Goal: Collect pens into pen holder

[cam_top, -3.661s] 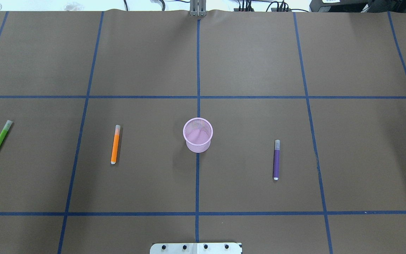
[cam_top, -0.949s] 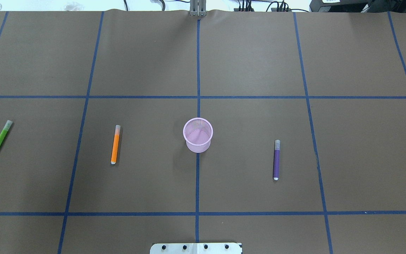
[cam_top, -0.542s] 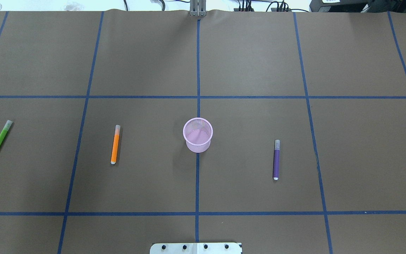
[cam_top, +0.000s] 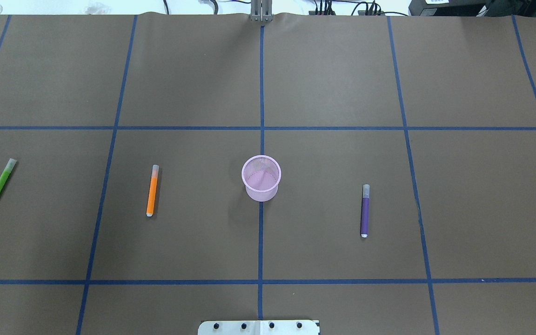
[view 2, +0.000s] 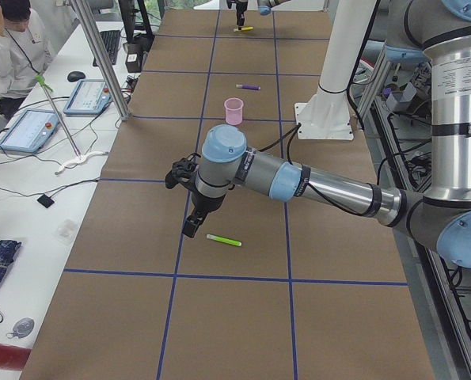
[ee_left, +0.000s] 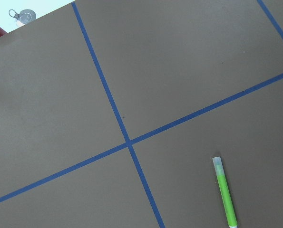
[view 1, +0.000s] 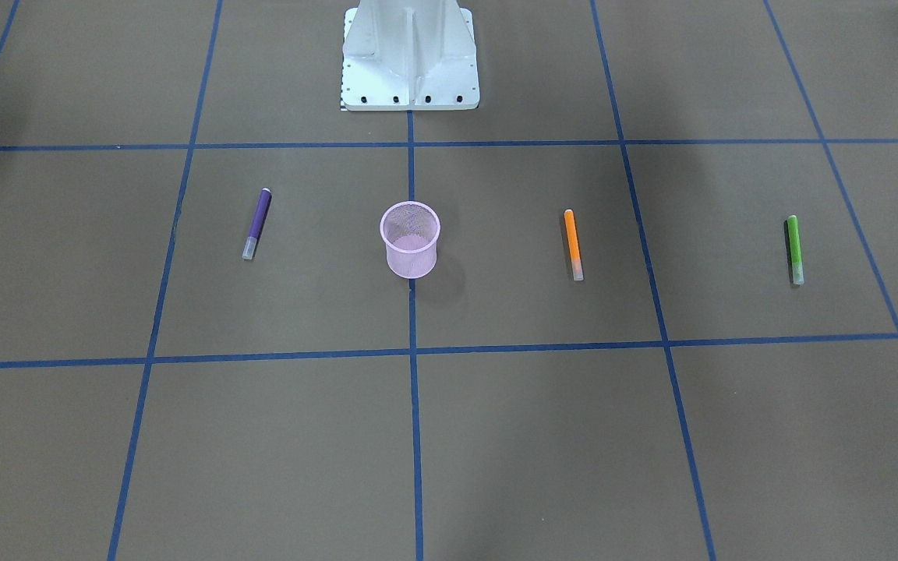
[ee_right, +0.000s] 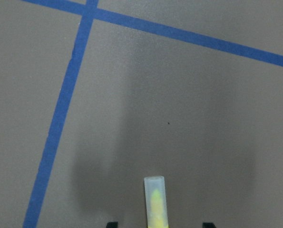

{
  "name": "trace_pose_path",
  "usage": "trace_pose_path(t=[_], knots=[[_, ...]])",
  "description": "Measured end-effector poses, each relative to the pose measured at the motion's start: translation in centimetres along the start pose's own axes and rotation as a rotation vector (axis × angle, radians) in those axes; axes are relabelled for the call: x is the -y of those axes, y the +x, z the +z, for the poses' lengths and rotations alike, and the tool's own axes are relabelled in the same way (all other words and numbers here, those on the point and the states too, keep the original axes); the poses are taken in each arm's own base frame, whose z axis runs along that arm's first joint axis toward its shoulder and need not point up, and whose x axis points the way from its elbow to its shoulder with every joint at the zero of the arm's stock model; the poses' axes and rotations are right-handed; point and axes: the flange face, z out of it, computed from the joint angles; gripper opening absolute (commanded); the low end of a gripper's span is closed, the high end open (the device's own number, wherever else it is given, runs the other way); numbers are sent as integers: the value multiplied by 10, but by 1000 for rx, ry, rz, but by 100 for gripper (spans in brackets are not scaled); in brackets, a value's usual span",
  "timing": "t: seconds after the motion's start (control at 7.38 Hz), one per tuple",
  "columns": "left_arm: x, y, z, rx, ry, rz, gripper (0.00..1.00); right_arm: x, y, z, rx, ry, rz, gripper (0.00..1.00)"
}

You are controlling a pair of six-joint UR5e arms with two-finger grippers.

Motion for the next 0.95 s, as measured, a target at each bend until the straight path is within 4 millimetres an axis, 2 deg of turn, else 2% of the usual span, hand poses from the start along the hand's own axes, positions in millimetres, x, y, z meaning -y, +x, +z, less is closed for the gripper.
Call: trace_pose_path(t=[0.14,0.27,0.41,0.68,0.81,0.95], knots=[[0,0,0,0,1,0,100,1,-1,3,-1,-5,-4,45],[0,0,0,0,1,0,100,2,-1,5,-1,-9,-6,28],[0,0,0,0,1,0,100,1,-1,7,-2,-12,-5,26],[0,0,0,0,1,0,100,-3,3,11,-3,-14,-5,30],[0,0,0,0,1,-1,100,-6,6,14,-3,-14,-5,29],[0,0,0,0,1,0,100,-7,7,16,-4,-13,-5,14]])
